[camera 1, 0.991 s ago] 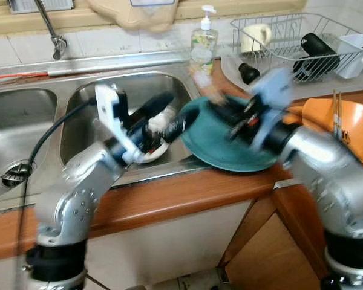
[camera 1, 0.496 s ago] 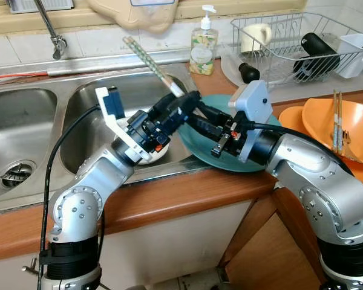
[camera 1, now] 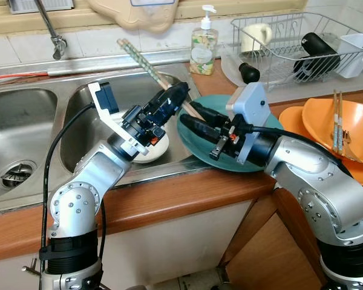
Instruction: Kitchen organization
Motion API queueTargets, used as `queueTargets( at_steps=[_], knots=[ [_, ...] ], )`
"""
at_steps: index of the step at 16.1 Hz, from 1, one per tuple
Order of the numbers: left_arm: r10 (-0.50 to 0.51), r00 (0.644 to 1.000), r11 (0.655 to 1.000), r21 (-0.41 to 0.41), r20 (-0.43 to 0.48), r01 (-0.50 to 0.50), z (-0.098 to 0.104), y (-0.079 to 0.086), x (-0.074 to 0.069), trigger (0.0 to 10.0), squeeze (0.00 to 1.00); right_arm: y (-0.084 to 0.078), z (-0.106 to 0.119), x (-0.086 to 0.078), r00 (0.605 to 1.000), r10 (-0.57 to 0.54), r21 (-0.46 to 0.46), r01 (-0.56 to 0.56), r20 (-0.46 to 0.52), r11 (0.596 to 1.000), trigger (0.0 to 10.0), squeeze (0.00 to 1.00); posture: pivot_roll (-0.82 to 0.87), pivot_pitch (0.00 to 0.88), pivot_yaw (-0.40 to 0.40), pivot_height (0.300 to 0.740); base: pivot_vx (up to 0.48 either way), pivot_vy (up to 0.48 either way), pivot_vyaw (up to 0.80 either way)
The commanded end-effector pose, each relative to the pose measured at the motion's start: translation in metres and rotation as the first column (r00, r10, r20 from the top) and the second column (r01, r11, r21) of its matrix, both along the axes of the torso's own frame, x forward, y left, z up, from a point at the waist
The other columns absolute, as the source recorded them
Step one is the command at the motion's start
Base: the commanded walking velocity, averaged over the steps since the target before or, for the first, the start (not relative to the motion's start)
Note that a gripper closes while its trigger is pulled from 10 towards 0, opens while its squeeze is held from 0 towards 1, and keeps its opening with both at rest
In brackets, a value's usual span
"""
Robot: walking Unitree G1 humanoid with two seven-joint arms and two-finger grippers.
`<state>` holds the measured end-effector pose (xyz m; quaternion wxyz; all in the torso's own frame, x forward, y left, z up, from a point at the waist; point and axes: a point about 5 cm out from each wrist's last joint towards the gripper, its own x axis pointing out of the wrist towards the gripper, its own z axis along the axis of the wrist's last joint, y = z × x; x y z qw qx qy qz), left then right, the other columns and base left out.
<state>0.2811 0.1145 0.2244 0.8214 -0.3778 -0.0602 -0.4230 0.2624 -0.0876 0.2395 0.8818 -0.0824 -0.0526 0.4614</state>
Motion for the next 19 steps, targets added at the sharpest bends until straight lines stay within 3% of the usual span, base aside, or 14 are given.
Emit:
queueTargets(
  at_steps=[1,13,16,17,18,19],
  knots=[
    [0.010,1.000,1.000,-0.011,-0.002,-0.010,0.0022,0.0012,0.0024,0.0,0.00,0.0003,0.0001,-0.0029,1.000,0.006,-0.009,-0.005,0.014,1.000,0.0,0.00,-0.06,0.000,0.073,0.740,0.000,0.000,0.00],
    [0.037,0.998,0.999,0.029,-0.053,-0.035,-0.0052,-0.0012,0.0062,0.0,0.00,0.0000,-0.0019,-0.0009,1.000,-0.012,-0.043,0.013,0.027,0.999,0.0,0.00,-0.06,0.000,0.071,0.740,0.000,0.000,0.00],
    [0.054,0.997,0.998,0.031,-0.057,-0.052,-0.0056,0.0004,0.0076,0.0,0.00,0.0002,-0.0023,-0.0006,1.000,-0.011,-0.049,0.013,0.029,0.999,3.1,0.00,-0.06,0.000,0.068,0.740,0.000,0.000,0.00],
    [0.058,0.997,0.998,0.032,-0.056,-0.056,-0.0053,0.0012,0.0081,0.0,0.00,0.0006,-0.0021,-0.0006,0.999,-0.011,-0.055,0.012,0.034,0.998,7.1,0.00,-0.06,0.000,0.069,0.740,0.000,0.000,0.00],
    [0.063,0.996,0.998,0.033,-0.056,-0.061,-0.0052,0.0018,0.0083,0.0,0.00,0.0009,-0.0019,-0.0004,0.999,-0.013,-0.061,0.015,0.042,0.998,10.0,0.00,-0.06,0.000,0.069,0.740,0.000,0.000,0.00],
    [0.069,0.996,0.997,0.034,-0.056,-0.067,-0.0047,0.0027,0.0086,0.0,0.00,0.0008,-0.0016,0.0002,0.999,-0.021,-0.059,0.024,0.043,0.998,10.0,0.00,-0.06,0.000,0.069,0.740,0.000,0.000,0.00]
  ],
)
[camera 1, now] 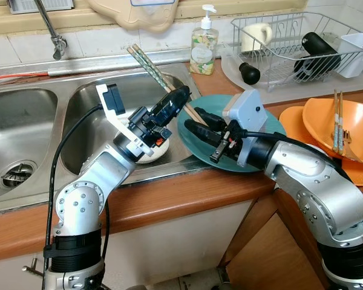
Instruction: Kitchen organization
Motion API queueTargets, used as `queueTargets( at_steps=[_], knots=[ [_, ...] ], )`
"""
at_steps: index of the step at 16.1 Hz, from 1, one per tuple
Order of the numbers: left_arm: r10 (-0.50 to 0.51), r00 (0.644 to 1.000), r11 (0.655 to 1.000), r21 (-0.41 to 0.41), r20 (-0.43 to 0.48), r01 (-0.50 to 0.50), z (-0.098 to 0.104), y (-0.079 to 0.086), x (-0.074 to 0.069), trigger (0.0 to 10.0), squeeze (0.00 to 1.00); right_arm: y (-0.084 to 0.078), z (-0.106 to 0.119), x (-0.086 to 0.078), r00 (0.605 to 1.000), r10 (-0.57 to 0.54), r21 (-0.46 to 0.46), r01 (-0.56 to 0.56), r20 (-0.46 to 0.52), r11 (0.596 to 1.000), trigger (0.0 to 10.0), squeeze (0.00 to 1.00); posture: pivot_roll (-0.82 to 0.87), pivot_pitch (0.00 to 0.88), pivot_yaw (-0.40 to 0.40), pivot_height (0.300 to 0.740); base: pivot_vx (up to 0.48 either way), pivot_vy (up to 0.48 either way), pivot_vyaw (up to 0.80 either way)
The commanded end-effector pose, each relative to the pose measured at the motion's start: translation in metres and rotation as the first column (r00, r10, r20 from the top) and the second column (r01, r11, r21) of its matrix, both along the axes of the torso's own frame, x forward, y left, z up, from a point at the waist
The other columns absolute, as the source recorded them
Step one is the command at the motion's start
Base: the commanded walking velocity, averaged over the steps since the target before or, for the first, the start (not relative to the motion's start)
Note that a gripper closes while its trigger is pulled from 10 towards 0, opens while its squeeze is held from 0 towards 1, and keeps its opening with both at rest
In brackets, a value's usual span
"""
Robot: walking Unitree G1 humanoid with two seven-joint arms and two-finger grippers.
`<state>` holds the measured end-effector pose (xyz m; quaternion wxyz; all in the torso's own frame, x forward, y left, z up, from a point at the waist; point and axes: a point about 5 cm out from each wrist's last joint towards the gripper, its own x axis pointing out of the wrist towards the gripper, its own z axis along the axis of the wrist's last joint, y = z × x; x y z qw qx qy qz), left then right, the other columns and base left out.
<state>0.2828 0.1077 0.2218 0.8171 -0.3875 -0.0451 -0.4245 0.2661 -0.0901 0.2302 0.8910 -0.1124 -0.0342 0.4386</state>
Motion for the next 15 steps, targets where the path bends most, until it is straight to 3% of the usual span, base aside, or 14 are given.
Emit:
queueTargets(
  at_steps=[1,3,4,6,7,10,11,12,13,14,15],
  knots=[
    [0.108,0.994,0.993,0.045,-0.024,-0.107,-0.001,0.012,0.008,0.0,0.00,0.003,0.007,-0.003,0.999,0.032,0.031,-0.033,0.018,0.999,10.0,1.00,-0.06,0.000,0.069,0.740,0.000,0.000,0.00],
    [0.152,0.988,0.988,0.042,-0.023,-0.151,0.002,0.019,0.013,0.0,0.00,0.002,0.008,-0.003,0.999,0.033,0.019,-0.033,0.023,0.999,10.0,1.00,-0.06,0.000,0.072,0.740,0.000,0.000,0.00],
    [0.201,0.979,0.979,0.047,-0.022,-0.200,0.004,0.026,0.017,0.0,0.00,0.002,0.008,-0.004,0.999,0.028,0.006,-0.028,0.032,1.000,10.0,0.00,-0.06,0.000,0.071,0.740,0.000,0.000,0.00],
    [0.230,0.973,0.972,0.048,-0.024,-0.229,0.005,0.031,0.019,0.0,0.00,0.001,0.008,-0.004,0.999,0.027,0.004,-0.027,0.035,1.000,10.0,0.00,-0.06,0.000,0.071,0.740,0.000,0.000,0.00],
    [0.308,0.950,0.950,0.062,-0.044,-0.305,0.006,0.043,0.026,0.0,0.00,0.000,0.009,-0.005,0.999,0.024,0.000,-0.024,0.039,1.000,10.0,0.00,-0.06,0.000,0.071,0.740,0.000,0.000,0.00],
    [0.587,0.796,0.807,0.184,-0.149,-0.561,-0.003,0.088,0.050,0.0,0.00,-0.004,0.008,-0.008,0.999,0.031,-0.031,-0.030,0.032,0.999,10.0,0.00,-0.07,0.000,0.078,0.740,0.000,0.000,0.00],
    [0.665,0.712,0.746,0.249,-0.226,-0.618,-0.014,0.102,0.056,0.0,0.00,-0.004,0.006,-0.010,0.999,0.039,-0.046,-0.038,0.025,0.998,10.0,0.00,-0.07,0.000,0.082,0.740,0.000,0.000,0.00],
    [0.692,0.673,0.722,0.273,-0.261,-0.636,-0.019,0.107,0.059,0.0,0.00,-0.004,0.005,-0.011,0.999,0.042,-0.051,-0.041,0.023,0.998,10.0,0.00,-0.07,0.000,0.082,0.740,0.000,0.000,0.00],
    [0.732,0.611,0.682,0.317,-0.303,-0.659,-0.028,0.116,0.060,0.0,0.00,-0.004,0.004,-0.013,0.999,0.049,-0.056,-0.048,0.014,0.997,10.0,0.00,-0.07,0.000,0.085,0.740,0.000,0.000,0.00],
    [0.747,0.576,0.665,0.353,-0.332,-0.658,-0.035,0.119,0.062,0.0,0.00,-0.004,0.002,-0.015,0.999,0.055,-0.064,-0.054,0.003,0.996,10.0,0.00,-0.07,0.000,0.087,0.740,0.000,0.000,0.00],
    [0.750,0.566,0.661,0.365,-0.343,-0.655,-0.038,0.120,0.062,0.0,0.00,-0.005,0.001,-0.015,0.998,0.057,-0.070,-0.057,-0.001,0.996,10.0,0.00,-0.07,0.000,0.087,0.740,0.000,0.000,0.00]
  ],
)
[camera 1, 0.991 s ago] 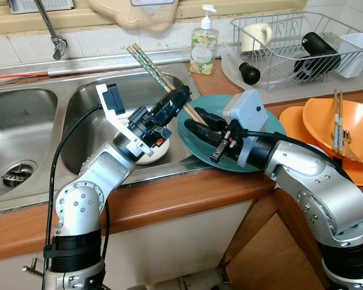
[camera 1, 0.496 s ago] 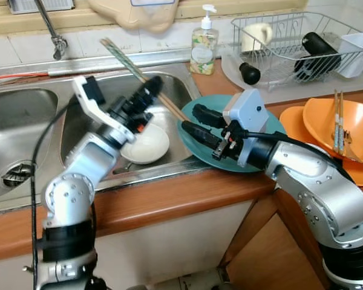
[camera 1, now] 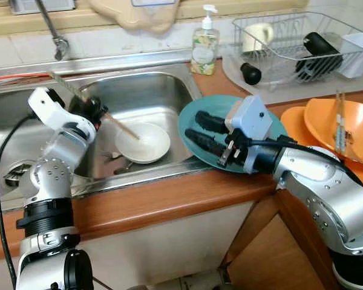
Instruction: Kitchen organization
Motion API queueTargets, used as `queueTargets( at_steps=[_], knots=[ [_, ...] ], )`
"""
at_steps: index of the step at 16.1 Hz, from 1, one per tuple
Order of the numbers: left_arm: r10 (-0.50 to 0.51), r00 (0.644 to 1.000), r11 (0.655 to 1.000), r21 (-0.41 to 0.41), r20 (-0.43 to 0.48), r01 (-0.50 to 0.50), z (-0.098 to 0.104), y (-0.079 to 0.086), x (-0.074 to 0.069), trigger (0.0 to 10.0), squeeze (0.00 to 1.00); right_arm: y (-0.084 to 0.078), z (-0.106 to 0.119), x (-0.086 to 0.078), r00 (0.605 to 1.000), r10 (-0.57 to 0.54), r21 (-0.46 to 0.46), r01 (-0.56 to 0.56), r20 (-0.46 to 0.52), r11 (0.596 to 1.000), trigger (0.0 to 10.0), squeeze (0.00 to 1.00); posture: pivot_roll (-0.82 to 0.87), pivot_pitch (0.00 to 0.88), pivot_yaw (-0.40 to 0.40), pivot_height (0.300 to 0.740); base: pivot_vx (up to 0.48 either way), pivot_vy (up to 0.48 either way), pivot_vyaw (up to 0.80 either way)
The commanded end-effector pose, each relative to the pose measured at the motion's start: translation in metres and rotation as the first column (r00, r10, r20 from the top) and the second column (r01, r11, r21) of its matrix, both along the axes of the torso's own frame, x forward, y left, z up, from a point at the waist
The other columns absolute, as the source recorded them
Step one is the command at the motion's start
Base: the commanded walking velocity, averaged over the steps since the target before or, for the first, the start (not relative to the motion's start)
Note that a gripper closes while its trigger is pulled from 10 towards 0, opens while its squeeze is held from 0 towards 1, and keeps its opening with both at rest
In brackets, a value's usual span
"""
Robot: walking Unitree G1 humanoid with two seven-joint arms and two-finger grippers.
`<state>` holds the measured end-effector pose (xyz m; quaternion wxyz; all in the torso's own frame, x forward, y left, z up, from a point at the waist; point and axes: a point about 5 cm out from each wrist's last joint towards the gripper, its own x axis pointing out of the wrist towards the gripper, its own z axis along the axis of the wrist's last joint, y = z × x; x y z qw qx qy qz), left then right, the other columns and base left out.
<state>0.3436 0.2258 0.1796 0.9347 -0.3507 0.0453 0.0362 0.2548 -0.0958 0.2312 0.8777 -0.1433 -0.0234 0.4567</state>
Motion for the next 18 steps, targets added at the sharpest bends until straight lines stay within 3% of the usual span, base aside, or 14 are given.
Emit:
queueTargets(
  at_steps=[1,2,3,4,5,10,13,15,16,18],
  knots=[
    [0.016,1.000,1.000,0.015,-0.023,-0.016,0.001,0.002,0.002,0.0,0.00,0.001,-0.001,-0.005,1.000,0.019,-0.007,-0.019,-0.009,1.000,10.0,0.00,-0.08,0.000,0.089,0.740,0.000,0.000,0.00],
    [0.014,0.994,1.000,0.025,-0.111,-0.011,-0.010,0.000,0.006,0.0,0.00,0.001,-0.004,-0.006,0.999,0.025,-0.026,-0.025,-0.024,0.999,10.0,0.00,-0.08,0.000,0.089,0.740,0.000,0.000,0.00],
    [-0.009,0.982,0.999,0.049,-0.189,0.018,-0.021,-0.005,0.009,10.0,0.00,0.001,-0.006,-0.007,0.999,0.027,-0.035,-0.028,-0.034,0.999,10.0,0.00,-0.08,0.000,0.089,0.740,0.000,0.000,0.00],
    [-0.020,0.977,0.998,0.061,-0.213,0.034,-0.025,-0.007,0.010,10.0,0.00,0.001,-0.007,-0.007,0.999,0.027,-0.038,-0.028,-0.038,0.999,10.0,0.00,-0.08,0.000,0.089,0.740,0.000,0.000,0.00],
    [-0.028,0.963,0.996,0.077,-0.269,0.050,-0.034,-0.010,0.012,10.0,1.00,0.000,-0.008,-0.007,0.999,0.022,-0.045,-0.024,-0.044,0.999,10.0,0.00,-0.08,0.000,0.089,0.740,0.000,0.000,0.00],
    [-0.019,0.934,0.991,0.120,-0.356,0.066,-0.048,-0.012,0.016,10.0,1.00,-0.013,-0.010,0.004,0.988,-0.150,-0.036,0.148,-0.043,0.988,10.0,0.00,-0.09,0.000,0.093,0.740,0.000,0.000,0.00],
    [-0.038,0.932,0.986,0.139,-0.361,0.094,-0.050,-0.014,0.018,10.0,1.00,-0.026,-0.011,0.010,0.957,-0.286,-0.009,0.286,-0.055,0.958,10.0,0.00,-0.09,0.000,0.094,0.740,0.000,0.000,0.00],
    [-0.045,0.932,0.982,0.155,-0.359,0.107,-0.050,-0.014,0.018,10.0,1.00,-0.036,-0.012,0.014,0.928,-0.365,0.010,0.367,-0.080,0.930,10.0,0.05,-0.09,0.000,0.093,0.740,0.000,0.000,0.00],
    [-0.049,0.932,0.982,0.153,-0.358,0.111,-0.051,-0.015,0.018,10.0,1.00,-0.043,-0.013,0.016,0.906,-0.414,0.013,0.416,-0.094,0.909,10.0,1.00,-0.09,0.000,0.090,0.740,0.000,0.000,0.00],
    [-0.049,0.932,0.982,0.153,-0.358,0.111,-0.051,-0.015,0.018,10.0,1.00,-0.043,-0.013,0.016,0.906,-0.414,0.013,0.416,-0.094,0.909,10.0,1.00,-0.09,0.000,0.090,0.740,0.000,0.000,0.00]
  ],
)
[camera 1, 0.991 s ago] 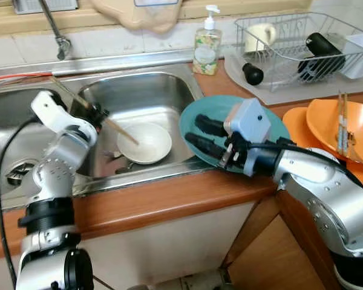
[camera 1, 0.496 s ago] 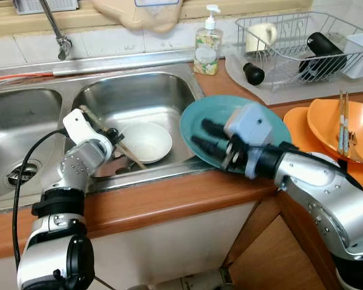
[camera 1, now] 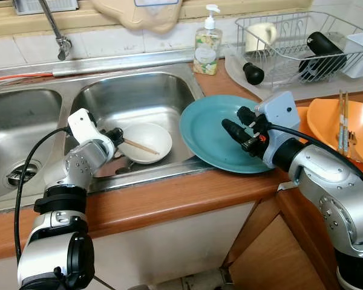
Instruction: Kitchen organization
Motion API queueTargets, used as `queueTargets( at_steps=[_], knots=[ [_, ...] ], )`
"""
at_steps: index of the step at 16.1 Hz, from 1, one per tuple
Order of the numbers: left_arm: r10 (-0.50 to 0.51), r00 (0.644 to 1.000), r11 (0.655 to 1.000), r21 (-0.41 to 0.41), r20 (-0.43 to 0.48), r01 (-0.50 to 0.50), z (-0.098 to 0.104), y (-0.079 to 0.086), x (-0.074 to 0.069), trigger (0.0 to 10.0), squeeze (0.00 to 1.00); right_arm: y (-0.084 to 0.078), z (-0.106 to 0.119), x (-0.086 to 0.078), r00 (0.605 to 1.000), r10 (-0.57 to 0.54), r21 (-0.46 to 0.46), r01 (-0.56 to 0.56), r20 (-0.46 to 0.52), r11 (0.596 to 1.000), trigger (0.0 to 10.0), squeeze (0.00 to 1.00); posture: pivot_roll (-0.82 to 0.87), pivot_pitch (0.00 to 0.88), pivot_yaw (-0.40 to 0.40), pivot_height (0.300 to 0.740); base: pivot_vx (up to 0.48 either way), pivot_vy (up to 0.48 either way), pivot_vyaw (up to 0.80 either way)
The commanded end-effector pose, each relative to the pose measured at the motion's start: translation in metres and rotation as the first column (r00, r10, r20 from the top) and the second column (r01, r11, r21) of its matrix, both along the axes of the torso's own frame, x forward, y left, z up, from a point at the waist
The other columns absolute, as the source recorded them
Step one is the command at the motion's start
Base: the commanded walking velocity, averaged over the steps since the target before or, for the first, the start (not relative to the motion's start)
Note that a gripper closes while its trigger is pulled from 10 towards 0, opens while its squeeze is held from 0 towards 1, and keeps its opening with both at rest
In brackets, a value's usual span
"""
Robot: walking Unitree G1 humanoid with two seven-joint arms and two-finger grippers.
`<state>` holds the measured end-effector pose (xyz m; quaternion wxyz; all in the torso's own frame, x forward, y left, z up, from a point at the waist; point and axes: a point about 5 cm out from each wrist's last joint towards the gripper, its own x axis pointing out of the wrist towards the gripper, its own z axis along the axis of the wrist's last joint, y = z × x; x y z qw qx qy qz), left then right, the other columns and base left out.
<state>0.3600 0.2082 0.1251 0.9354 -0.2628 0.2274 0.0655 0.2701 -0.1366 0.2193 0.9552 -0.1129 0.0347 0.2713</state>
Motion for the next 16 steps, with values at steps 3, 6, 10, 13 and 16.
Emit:
queueTargets(
  at_steps=[3,6,10,13,16],
  knots=[
    [-0.025,1.000,1.000,0.016,0.009,0.025,0.004,0.002,0.001,10.0,1.00,-0.007,-0.002,0.003,0.998,-0.054,0.010,0.054,-0.022,0.998,10.0,1.00,-0.09,0.000,0.081,0.740,0.000,0.000,0.00],
    [-0.117,0.993,0.987,0.117,0.017,0.114,0.005,-0.002,-0.001,10.0,1.00,-0.011,-0.003,0.001,0.996,-0.083,0.016,0.083,-0.040,0.996,10.0,1.00,-0.09,0.000,0.080,0.740,0.000,0.000,0.00],
    [-0.267,0.964,0.888,0.390,0.004,0.244,0.012,-0.008,0.001,10.0,1.00,-0.018,-0.005,-0.004,0.992,-0.112,0.009,0.112,-0.058,0.994,10.0,1.00,-0.10,0.000,0.071,0.740,0.000,0.000,0.00],
    [-0.333,0.941,0.833,0.486,0.059,0.264,0.021,-0.013,0.002,10.0,1.00,-0.020,-0.008,-0.012,0.992,-0.111,0.010,0.112,-0.067,0.994,10.0,1.00,-0.12,0.000,0.076,0.740,0.000,0.000,0.00],
    [-0.358,0.895,0.917,0.281,0.265,0.284,0.035,-0.028,-0.002,10.0,1.00,-0.023,-0.009,-0.022,0.987,-0.137,0.040,0.141,-0.079,0.989,10.0,1.00,-0.14,0.000,0.083,0.740,0.000,0.000,0.00]
  ],
)
